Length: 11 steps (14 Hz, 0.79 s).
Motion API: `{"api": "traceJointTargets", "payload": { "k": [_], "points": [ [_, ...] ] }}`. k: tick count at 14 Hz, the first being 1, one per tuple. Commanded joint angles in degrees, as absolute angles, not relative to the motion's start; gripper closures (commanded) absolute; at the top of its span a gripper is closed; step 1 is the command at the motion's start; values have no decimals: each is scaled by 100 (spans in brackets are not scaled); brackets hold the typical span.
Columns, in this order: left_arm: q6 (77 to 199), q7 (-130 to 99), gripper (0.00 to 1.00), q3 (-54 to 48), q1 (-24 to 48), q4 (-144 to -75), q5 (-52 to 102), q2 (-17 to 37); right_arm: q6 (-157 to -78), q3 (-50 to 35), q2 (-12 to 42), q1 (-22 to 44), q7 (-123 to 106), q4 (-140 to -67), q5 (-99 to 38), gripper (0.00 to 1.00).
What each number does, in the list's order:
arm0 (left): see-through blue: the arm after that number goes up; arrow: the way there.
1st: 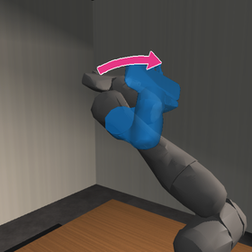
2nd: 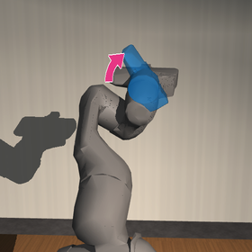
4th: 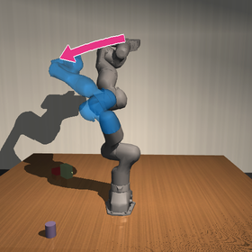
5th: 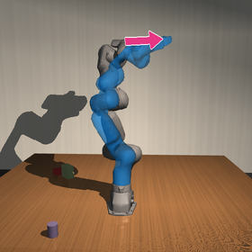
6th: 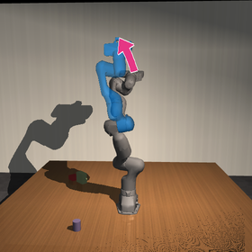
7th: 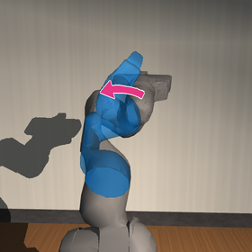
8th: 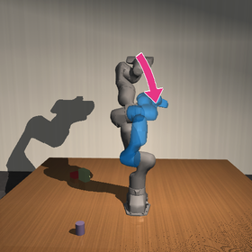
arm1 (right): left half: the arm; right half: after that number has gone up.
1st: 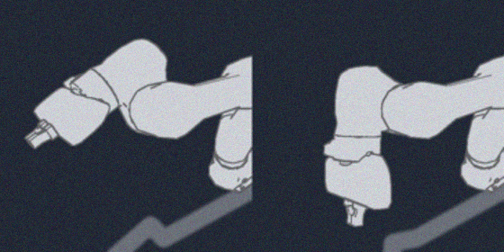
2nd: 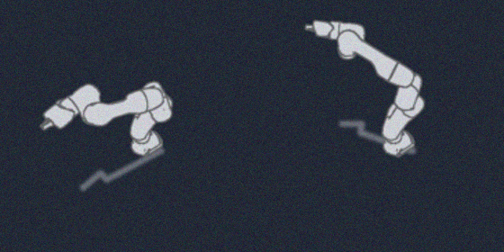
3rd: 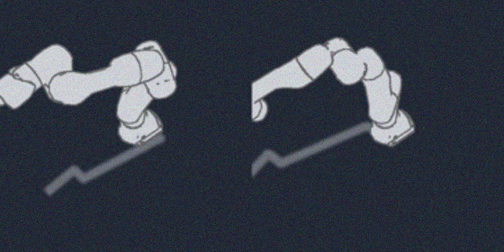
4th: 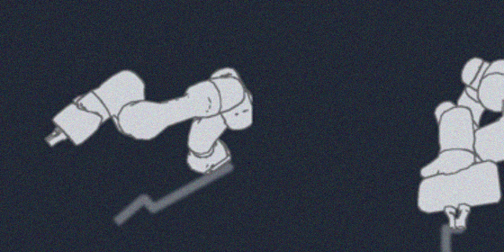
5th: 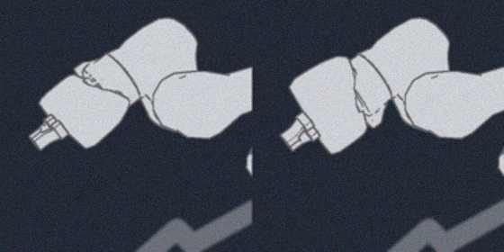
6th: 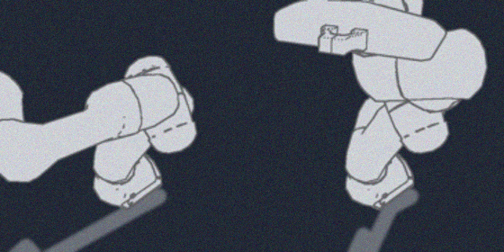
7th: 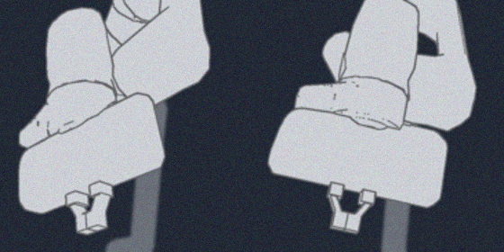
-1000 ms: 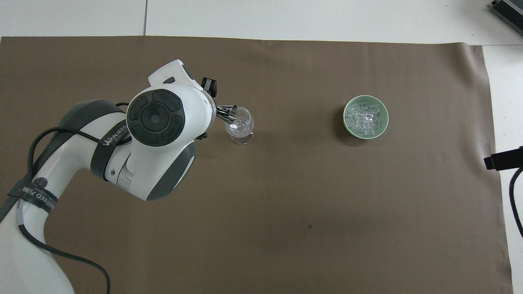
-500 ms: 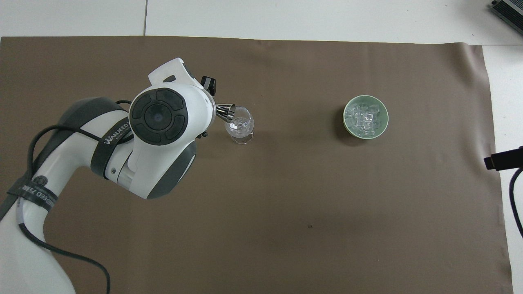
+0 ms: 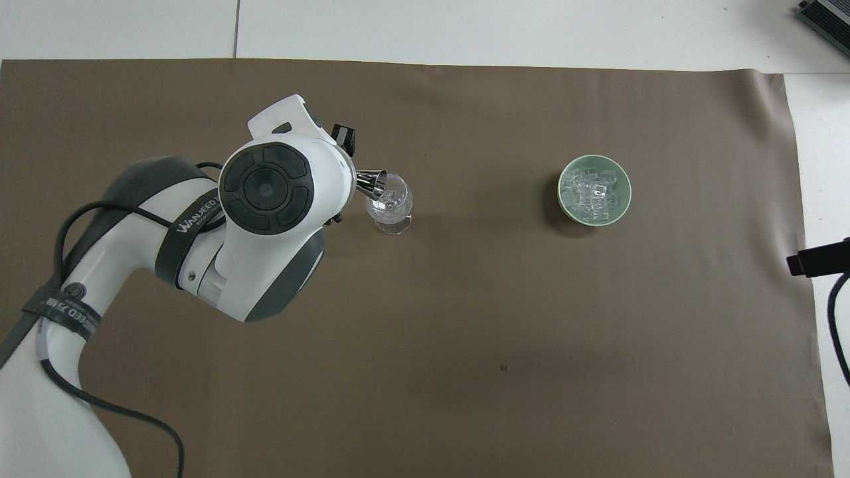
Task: Pour wine and add ice with both arms
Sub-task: 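Hold the metal cup tilted over the glass to pour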
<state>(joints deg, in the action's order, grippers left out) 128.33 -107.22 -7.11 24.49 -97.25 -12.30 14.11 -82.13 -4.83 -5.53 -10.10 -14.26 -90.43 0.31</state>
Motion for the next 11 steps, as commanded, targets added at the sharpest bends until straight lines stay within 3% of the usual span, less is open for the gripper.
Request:
{"api": "traceJointTargets", "payload": {
  "k": [1,11],
  "points": [
    [12639,-10872,100,-606,2584,-9510,-1476,1494,-8200,-492,-571,-1037,-1529,-9035,-9,0],
    [12402,-10881,100,-606,2637,-9431,-1600,1503,-8209,-466,-580,-1037,-1512,-9044,0,0]
  ]
}}
